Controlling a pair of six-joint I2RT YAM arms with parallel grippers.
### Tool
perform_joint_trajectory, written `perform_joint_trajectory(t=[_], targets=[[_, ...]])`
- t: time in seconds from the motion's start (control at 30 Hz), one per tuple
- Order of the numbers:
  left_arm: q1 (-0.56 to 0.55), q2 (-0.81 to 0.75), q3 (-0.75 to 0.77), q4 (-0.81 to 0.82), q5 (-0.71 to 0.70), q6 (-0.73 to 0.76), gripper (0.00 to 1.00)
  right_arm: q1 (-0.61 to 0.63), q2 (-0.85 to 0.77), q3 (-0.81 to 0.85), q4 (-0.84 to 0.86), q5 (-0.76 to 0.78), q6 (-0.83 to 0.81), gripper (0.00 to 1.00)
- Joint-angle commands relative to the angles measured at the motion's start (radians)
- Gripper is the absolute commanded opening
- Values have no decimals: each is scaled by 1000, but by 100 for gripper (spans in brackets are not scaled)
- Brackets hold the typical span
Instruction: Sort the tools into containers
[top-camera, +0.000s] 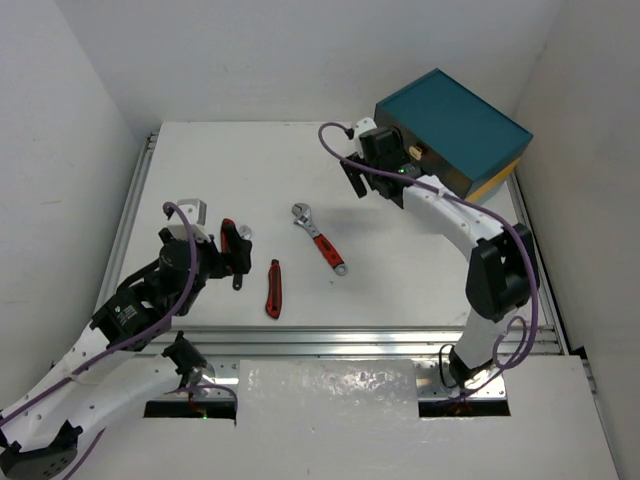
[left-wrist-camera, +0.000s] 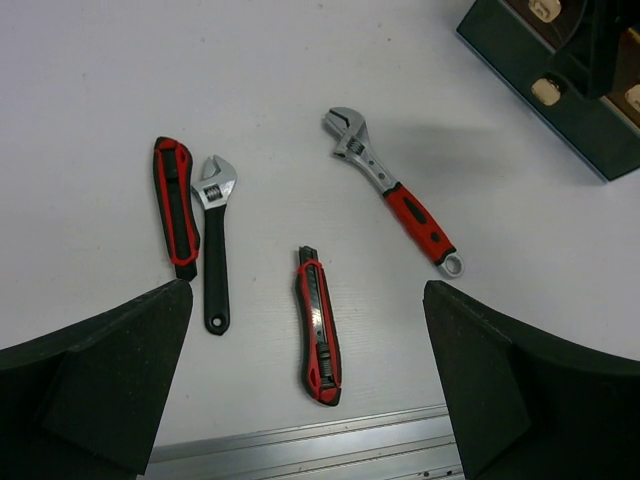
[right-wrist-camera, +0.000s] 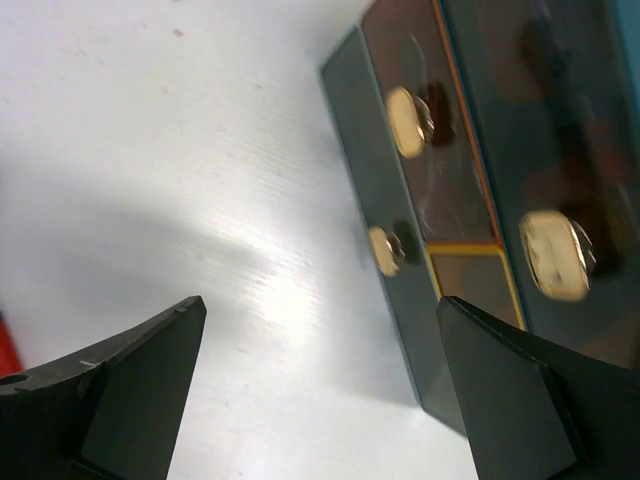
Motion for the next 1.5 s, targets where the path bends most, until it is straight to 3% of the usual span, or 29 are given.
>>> perform_joint_trajectory(t=[0.0,0.1,0.17,0.23,0.27,0.37,0.47,0.53,0.57,0.6,0.63,0.67,0.73,0.83,0.9,1.0,1.03,1.07,1.1,1.13,1.17,1.2,1.23,1.3,1.33,1.47], targets=[[-3,-23,-1,48,15,19,100,3,-25,-96,-33,266,-11,99],[-3,-23,-6,57,35,26,100,7,-32,-202,-7,420,-55,99],[-3,-17,-6,60,46,30,100,7,-25,-281,115,585,-126,98],[-4,-14,-7,60,49,32,100,7,22,-322,221,691,-305,94],[-3,-15,-7,60,55,33,100,7,39,-357,357,765,-444,92],[-3,-20,-9,69,72,39,100,7,73,-398,543,785,-566,90],[-3,-29,-9,69,75,41,100,4,113,-388,576,782,-592,80],[-4,-38,-10,72,78,41,100,4,136,-405,715,802,-746,75],[-4,-41,-12,73,81,42,100,4,162,-443,992,810,-843,74],[-6,-46,-12,76,81,44,100,3,182,-461,1165,819,-1104,73],[-6,-48,-13,74,84,44,100,4,208,-469,1537,819,-1256,72],[-6,-48,-13,74,86,44,100,1,287,-448,1732,816,-1563,71],[-6,-48,-13,76,87,44,100,-10,384,-388,2029,811,-1808,70],[-7,-51,-10,74,86,44,100,-13,422,-378,2018,814,-1800,68],[-7,-60,-12,74,83,43,100,-1,379,-421,1934,828,-1670,68],[-9,-66,-13,76,83,44,100,27,287,-477,1505,813,-1317,70],[-9,-66,-13,74,84,44,100,32,258,-480,1205,801,-1195,70],[-10,-66,-13,74,84,44,100,32,227,-454,991,763,-887,70],[-9,-67,-12,74,84,44,100,26,201,-407,752,724,-695,69],[-9,-69,-13,76,84,44,100,0,172,-277,263,609,-332,63],[-9,-71,-13,76,84,43,100,-17,170,-229,104,579,-227,59],[-9,-69,-13,77,84,44,100,-31,172,-205,28,578,-186,59],[-10,-69,-13,76,84,44,100,-36,173,-236,63,593,-193,59],[-12,-69,-13,77,84,44,100,-33,178,-305,288,688,-363,60],[-11,-69,-13,76,84,44,100,-31,185,-337,316,698,-417,61],[-12,-69,-13,76,83,44,100,-34,193,-296,200,684,-319,62]])
